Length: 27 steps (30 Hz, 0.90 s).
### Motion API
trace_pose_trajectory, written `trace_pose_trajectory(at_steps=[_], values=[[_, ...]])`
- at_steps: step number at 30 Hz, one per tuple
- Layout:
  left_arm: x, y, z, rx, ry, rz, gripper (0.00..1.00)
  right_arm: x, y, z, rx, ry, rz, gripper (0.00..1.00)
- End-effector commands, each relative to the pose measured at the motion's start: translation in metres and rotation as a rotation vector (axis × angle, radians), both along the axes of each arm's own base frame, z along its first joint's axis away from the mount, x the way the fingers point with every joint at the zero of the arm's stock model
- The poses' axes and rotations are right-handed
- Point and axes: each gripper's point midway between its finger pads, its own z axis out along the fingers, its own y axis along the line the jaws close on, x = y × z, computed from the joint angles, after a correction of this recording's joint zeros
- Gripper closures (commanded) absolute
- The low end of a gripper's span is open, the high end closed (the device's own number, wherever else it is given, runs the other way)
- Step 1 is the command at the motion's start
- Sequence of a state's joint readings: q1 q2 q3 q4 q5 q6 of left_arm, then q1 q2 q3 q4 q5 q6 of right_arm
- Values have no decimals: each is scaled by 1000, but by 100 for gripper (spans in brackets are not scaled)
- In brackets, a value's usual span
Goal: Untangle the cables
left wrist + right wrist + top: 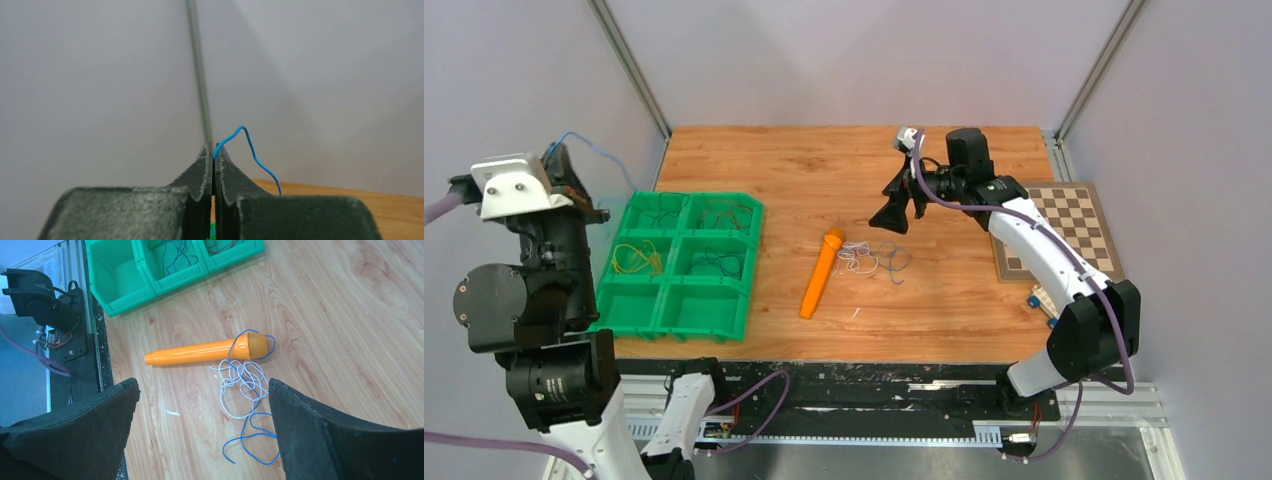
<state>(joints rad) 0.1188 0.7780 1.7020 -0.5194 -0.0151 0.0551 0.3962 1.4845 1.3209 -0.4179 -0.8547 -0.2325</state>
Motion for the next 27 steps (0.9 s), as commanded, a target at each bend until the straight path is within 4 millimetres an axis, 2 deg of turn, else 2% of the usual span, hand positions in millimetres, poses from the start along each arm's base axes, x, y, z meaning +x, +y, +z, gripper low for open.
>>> trace_pose_trajectory(at_steps=[1, 5, 9, 14, 17, 22, 26, 27], values=[[-21, 67, -30, 11, 106, 399, 100, 6, 7, 18, 6, -56, 40, 0], [-46, 88, -37, 25, 126, 564, 100, 7, 13, 17, -8, -53, 68, 0], [-72, 101, -45, -12, 121, 693, 100, 9, 16, 17, -24, -52, 82, 0], [-104, 96, -64, -108, 67, 776, 100, 13, 20, 15, -37, -40, 82, 0], [-113, 99, -74, -125, 46, 837, 100, 14, 24, 12, -46, -29, 88, 0], [-128, 109, -67, -111, 2, 953, 100, 14, 35, 6, -55, 2, 100, 0], [-122, 123, -68, -91, 45, 999, 100, 15, 42, 5, -59, 10, 113, 0], [-114, 131, -70, -87, 77, 1008, 100, 15, 43, 6, -59, 9, 115, 0]])
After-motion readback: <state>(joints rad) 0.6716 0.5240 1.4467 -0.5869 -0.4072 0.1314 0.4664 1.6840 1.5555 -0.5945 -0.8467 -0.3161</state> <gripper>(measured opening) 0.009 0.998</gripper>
